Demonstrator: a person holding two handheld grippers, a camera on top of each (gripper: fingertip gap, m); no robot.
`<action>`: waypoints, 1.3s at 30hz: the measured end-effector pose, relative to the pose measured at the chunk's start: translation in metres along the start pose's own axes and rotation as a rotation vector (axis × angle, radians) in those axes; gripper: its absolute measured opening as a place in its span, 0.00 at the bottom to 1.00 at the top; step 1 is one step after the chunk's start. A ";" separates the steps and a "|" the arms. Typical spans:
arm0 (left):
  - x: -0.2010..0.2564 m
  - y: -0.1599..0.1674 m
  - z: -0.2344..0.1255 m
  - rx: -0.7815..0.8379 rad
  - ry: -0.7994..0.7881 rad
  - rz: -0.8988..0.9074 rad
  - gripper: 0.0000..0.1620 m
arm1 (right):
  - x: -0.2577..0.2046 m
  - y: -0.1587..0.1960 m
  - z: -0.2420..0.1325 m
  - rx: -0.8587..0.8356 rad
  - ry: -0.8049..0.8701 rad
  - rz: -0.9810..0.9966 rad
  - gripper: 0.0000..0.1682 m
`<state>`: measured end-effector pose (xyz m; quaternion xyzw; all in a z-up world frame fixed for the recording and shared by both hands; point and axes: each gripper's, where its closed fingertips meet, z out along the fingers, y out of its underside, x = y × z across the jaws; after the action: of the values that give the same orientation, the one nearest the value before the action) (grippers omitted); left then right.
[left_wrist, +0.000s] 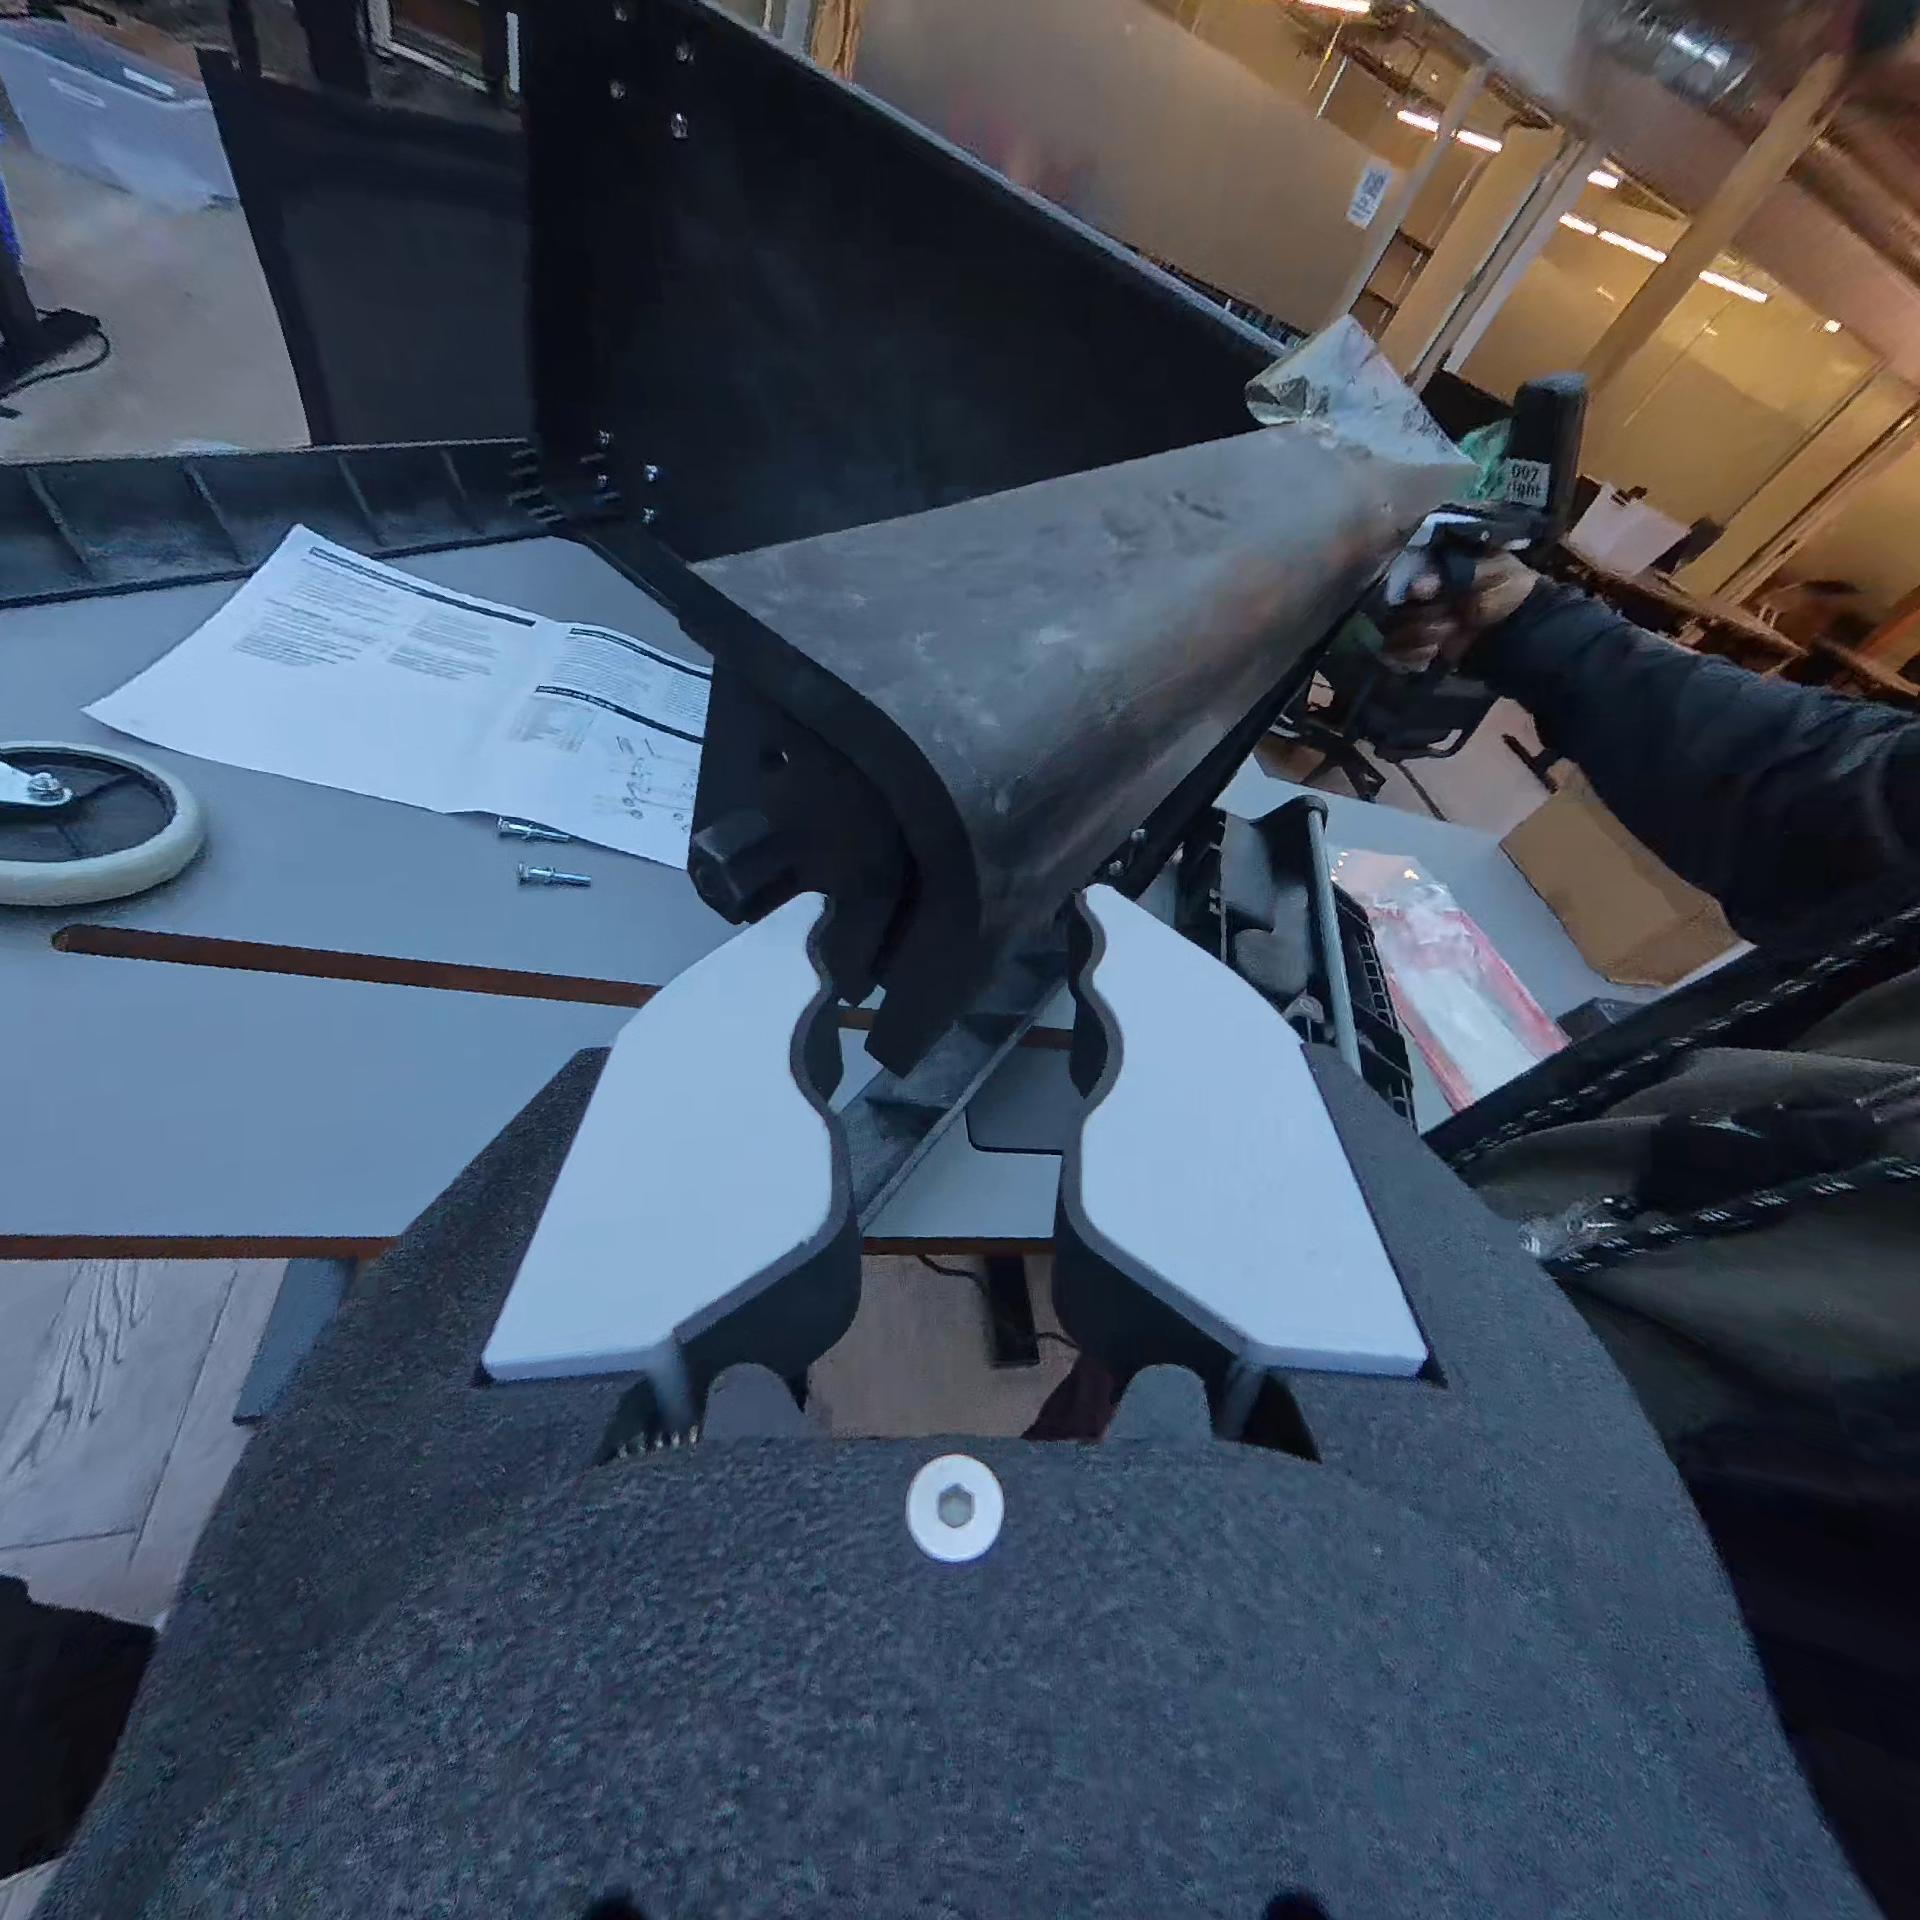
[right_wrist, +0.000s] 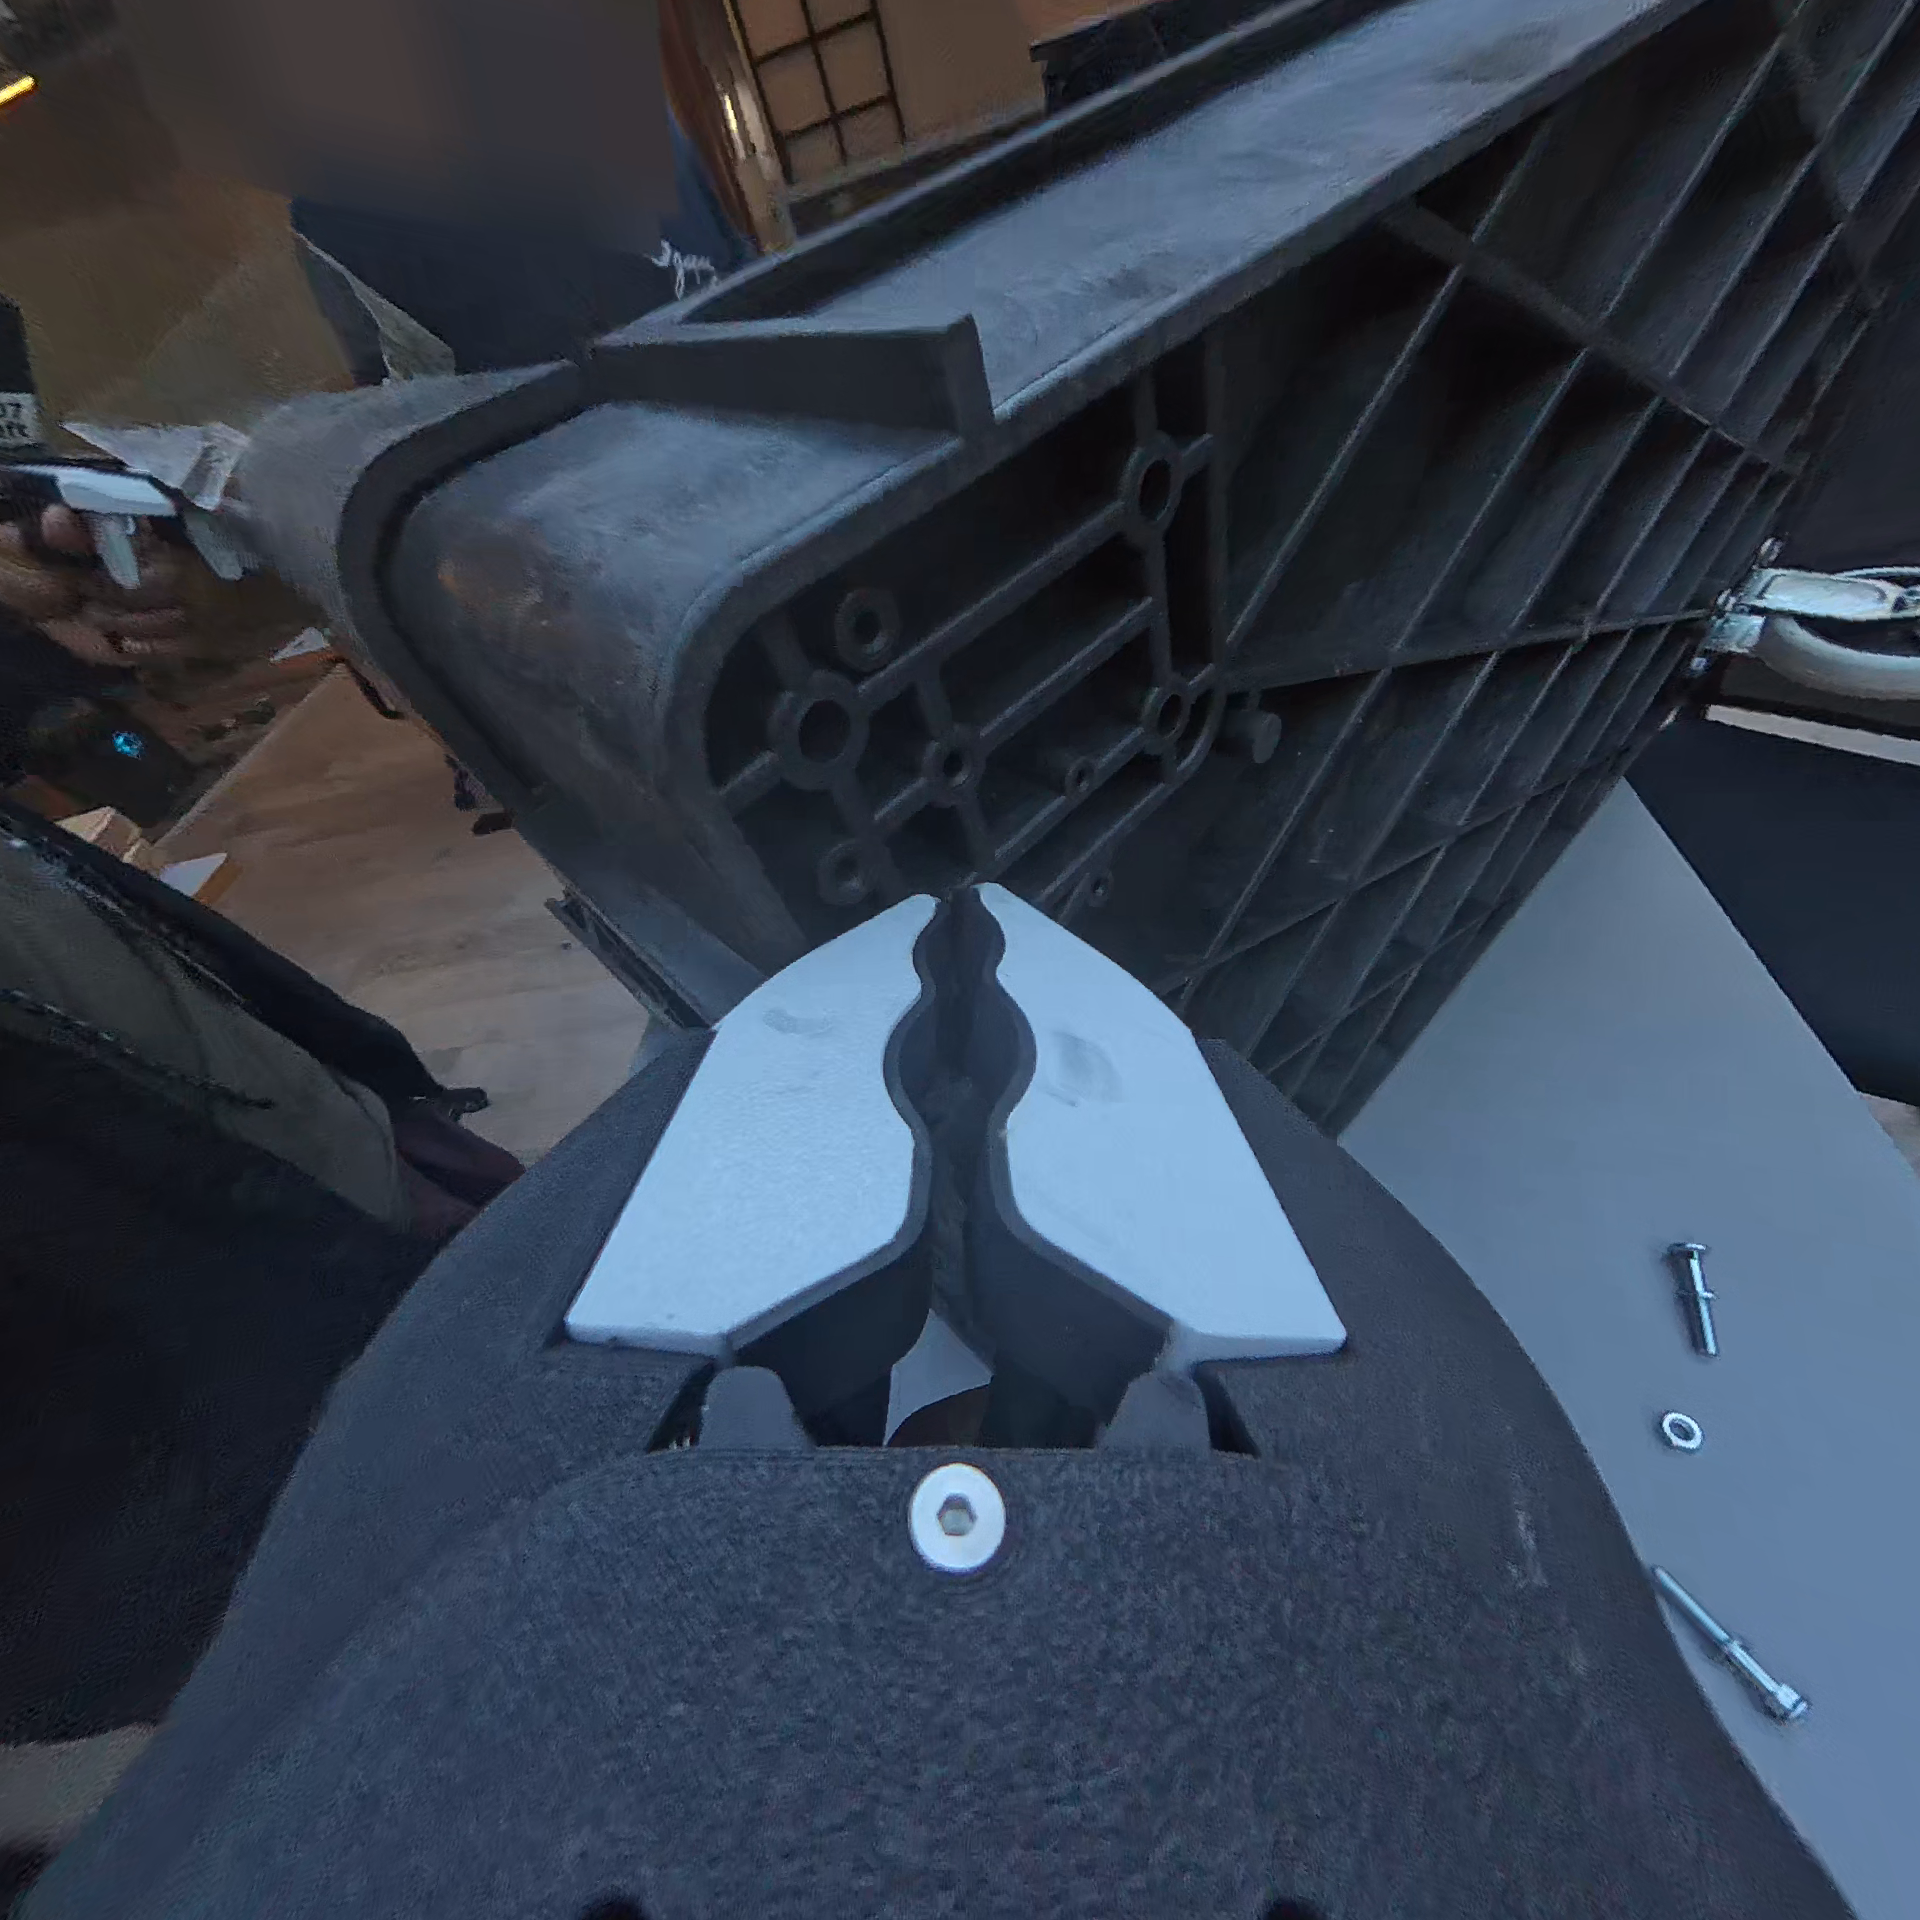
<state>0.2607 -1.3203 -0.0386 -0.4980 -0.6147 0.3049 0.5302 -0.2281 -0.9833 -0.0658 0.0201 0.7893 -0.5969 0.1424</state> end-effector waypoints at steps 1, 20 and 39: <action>-0.001 -0.001 0.005 0.011 -0.011 0.008 0.26 | 0.000 -0.005 0.000 0.018 0.010 -0.006 0.02; 0.001 -0.020 0.014 0.025 -0.027 0.050 0.25 | 0.005 -0.004 0.008 -0.164 -0.068 0.007 0.02; 0.004 -0.013 0.011 -0.083 -0.030 0.071 0.25 | 0.003 -0.005 0.008 -0.116 -0.042 -0.022 0.02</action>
<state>0.2465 -1.3194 -0.0280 -0.5363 -0.6167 0.3052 0.4887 -0.2309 -0.9932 -0.0636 -0.0093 0.8197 -0.5519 0.1531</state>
